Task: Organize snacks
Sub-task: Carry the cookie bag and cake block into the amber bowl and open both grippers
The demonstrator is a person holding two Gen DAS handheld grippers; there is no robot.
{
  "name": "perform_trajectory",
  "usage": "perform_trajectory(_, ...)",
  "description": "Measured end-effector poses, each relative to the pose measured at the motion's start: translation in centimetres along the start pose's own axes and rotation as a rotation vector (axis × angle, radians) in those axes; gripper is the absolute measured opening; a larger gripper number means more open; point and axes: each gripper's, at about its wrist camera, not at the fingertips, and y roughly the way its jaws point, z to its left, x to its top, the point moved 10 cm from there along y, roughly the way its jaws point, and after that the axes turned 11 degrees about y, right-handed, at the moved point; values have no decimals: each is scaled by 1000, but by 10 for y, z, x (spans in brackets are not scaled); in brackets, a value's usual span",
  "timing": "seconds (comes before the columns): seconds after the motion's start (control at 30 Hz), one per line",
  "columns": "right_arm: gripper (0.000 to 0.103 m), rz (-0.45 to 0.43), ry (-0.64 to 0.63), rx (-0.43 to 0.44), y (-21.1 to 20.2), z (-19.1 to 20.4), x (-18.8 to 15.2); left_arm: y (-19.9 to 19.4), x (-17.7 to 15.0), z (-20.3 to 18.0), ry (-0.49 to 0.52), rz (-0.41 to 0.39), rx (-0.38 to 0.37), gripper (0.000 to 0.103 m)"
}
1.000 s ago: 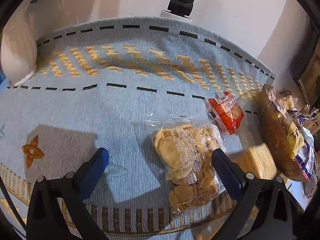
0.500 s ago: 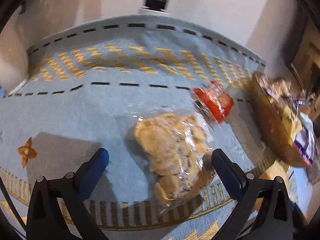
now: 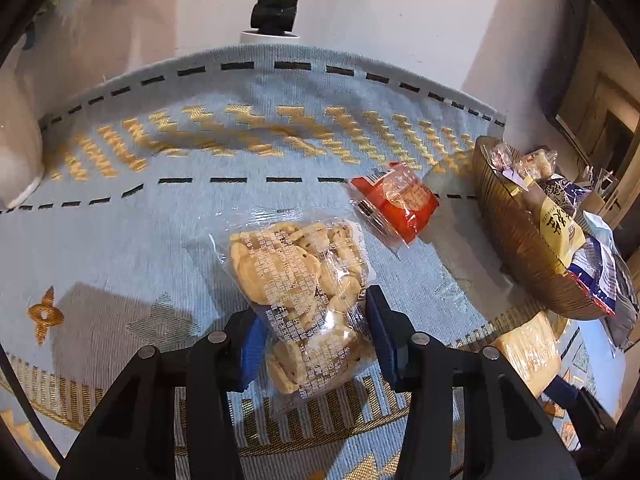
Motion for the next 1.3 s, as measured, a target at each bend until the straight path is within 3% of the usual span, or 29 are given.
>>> perform_trajectory(0.13, 100, -13, 19, 6, 9, 4, 11, -4, -1, 2, -32, -11, -11, 44)
perform_trajectory(0.17, 86, -27, 35, 28, 7, 4, 14, -5, -1, 4, -50, -14, -22, 44)
perform_trajectory(0.3, 86, -32, 38, 74, 2, 6, 15, -10, -1, 11, -110, -22, -59, 44)
perform_trajectory(0.53, 84, -116, 35, 184, -22, 16, 20, -21, 3, 16, -166, -52, -73, 44)
perform_trajectory(0.77, 83, -190, 26, 261, -45, 22, 24, -33, 6, 21, -179, -93, -70, 44)
perform_trajectory(1.13, 83, -204, 19, 306, -53, 24, 25, -32, 7, 19, -148, -87, -43, 44)
perform_trajectory(1.3, 83, -216, 19, 344, -59, 26, 25, -40, 12, 22, -152, -124, -39, 44)
